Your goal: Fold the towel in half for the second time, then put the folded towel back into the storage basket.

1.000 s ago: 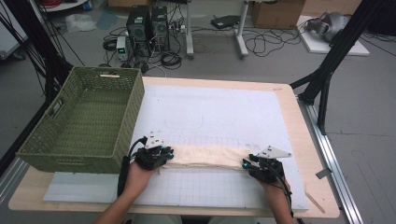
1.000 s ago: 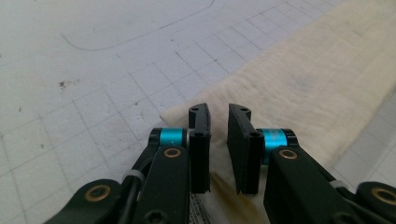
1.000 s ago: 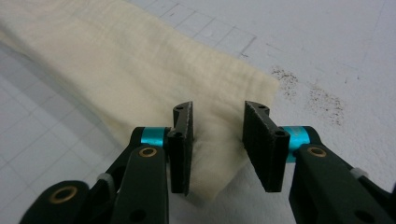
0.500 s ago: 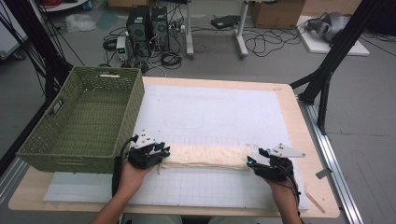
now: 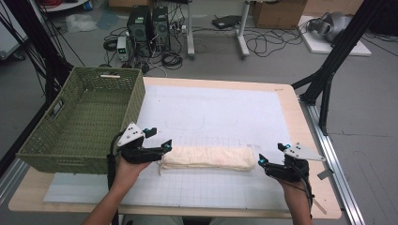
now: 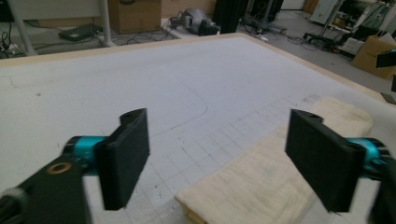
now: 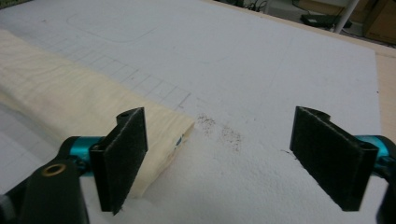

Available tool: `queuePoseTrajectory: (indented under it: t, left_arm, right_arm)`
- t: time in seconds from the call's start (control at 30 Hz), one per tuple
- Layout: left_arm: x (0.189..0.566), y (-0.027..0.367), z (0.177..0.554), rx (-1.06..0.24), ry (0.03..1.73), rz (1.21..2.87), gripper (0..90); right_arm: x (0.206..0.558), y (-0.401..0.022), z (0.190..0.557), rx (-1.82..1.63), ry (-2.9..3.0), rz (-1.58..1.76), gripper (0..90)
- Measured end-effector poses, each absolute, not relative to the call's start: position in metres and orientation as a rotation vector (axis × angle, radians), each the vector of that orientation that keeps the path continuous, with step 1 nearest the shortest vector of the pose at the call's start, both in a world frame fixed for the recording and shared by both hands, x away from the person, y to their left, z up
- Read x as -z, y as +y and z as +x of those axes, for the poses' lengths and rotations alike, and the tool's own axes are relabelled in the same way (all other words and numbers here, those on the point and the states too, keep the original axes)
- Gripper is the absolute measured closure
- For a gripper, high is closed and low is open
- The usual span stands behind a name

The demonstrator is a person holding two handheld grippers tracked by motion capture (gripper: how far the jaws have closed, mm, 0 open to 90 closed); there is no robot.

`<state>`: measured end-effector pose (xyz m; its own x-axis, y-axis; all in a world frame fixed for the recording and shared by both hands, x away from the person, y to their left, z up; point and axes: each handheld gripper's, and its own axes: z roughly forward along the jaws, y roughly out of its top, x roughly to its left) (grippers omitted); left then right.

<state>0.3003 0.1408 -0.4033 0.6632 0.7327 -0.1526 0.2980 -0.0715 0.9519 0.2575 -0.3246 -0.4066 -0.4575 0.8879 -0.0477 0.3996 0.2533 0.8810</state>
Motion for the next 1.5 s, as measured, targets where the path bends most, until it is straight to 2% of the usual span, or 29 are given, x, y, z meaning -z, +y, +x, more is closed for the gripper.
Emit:
queuePoseTrajectory:
  t: [0.2,1.5]
  left_arm:
    - [0.4038,0.1418,0.3010,-0.419,0.825,1.664,18.6]
    - [0.4117,0.1429,0.3040,-0.392,0.855,1.693,20.9]
  right_arm:
    - [0.4054,-0.3276,0.2576,-1.177,1.969,1.156,11.5]
    - [0.4076,-0.3303,0.2604,-1.178,1.961,1.197,11.4]
